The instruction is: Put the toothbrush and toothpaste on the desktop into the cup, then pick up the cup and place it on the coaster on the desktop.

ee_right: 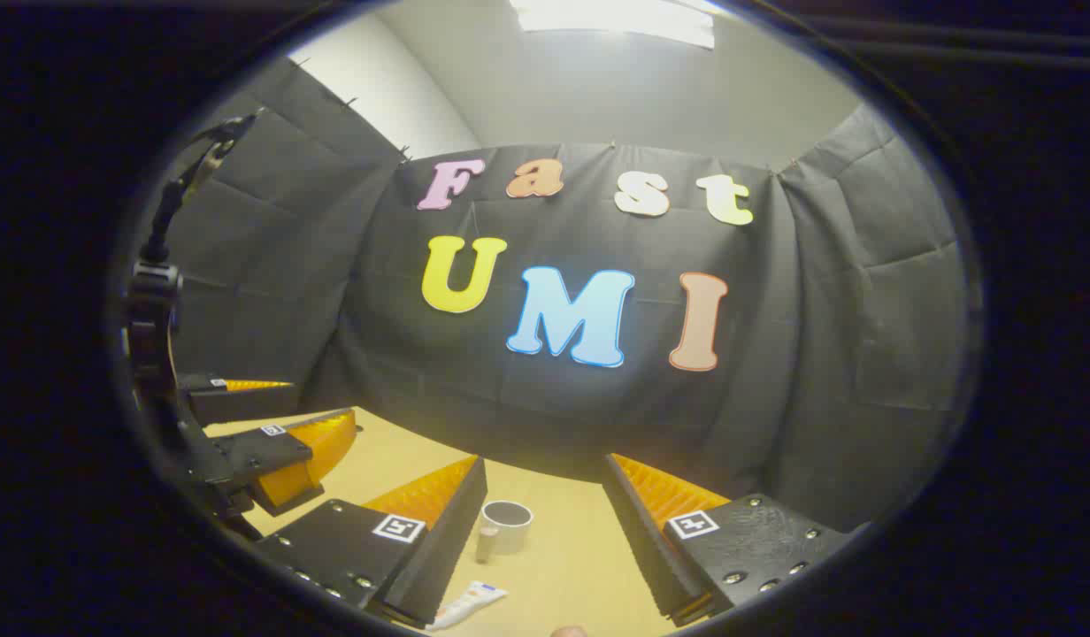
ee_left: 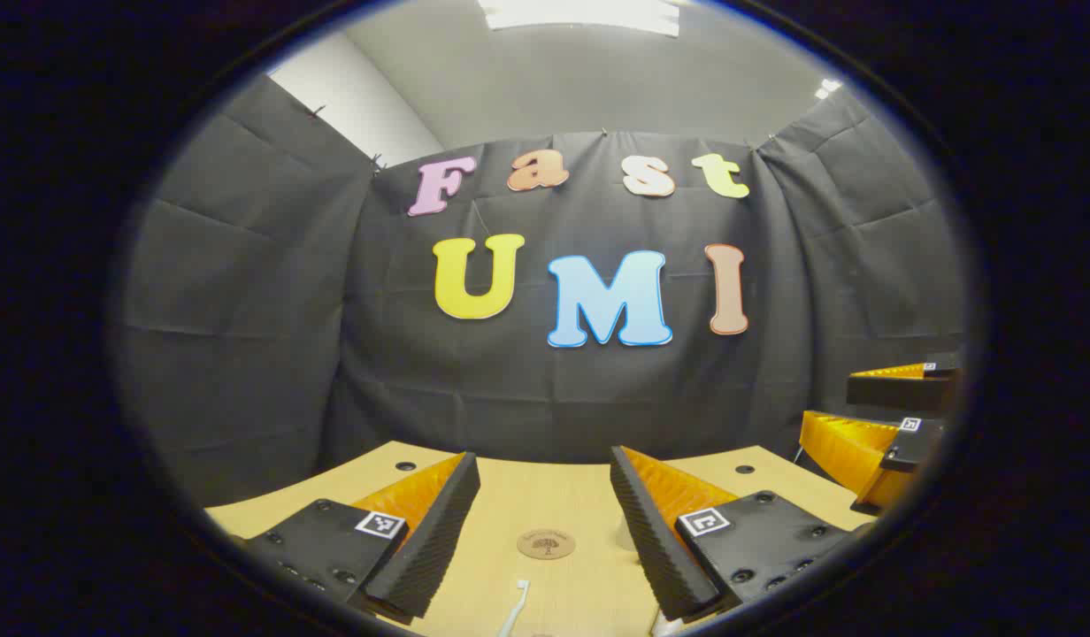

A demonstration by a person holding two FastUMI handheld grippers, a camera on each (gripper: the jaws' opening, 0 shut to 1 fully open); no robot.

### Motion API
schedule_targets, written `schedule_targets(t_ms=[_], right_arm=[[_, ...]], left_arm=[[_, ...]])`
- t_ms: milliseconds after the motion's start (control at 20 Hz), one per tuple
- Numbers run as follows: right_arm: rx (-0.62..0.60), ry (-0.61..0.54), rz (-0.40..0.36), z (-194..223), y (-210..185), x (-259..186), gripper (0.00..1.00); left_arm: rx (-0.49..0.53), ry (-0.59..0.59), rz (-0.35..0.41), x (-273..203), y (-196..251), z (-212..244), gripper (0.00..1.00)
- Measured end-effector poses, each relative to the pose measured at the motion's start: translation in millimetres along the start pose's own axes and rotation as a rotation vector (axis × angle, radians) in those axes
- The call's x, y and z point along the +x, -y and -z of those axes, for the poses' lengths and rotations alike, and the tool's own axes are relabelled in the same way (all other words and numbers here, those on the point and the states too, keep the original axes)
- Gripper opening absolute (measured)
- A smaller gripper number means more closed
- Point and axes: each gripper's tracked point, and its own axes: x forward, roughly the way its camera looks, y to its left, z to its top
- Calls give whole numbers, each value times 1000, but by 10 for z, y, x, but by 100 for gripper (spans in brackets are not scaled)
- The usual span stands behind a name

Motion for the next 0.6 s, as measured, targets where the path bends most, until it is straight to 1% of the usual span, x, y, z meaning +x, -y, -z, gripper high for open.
schedule_targets(t_ms=[100,150,300,350,450,500,550,600], right_arm=[[25,-22,12,4,-39,46,84],[44,-65,24,65,-33,57,84],[105,-112,77,152,-4,118,85],[118,-143,96,213,29,122,85],[126,-179,97,296,13,143,85],[119,-191,99,315,33,152,85],[103,-210,114,351,83,154,85],[98,-212,118,348,94,153,84]], left_arm=[[6,-18,17,82,-12,4,96],[10,-38,33,138,3,37,96],[7,-30,68,245,18,-10,96],[12,-41,77,266,10,23,94],[28,-54,94,331,15,76,94],[23,-63,101,357,14,110,99],[5,-82,117,384,33,174,99],[-3,-93,120,399,41,196,96]])
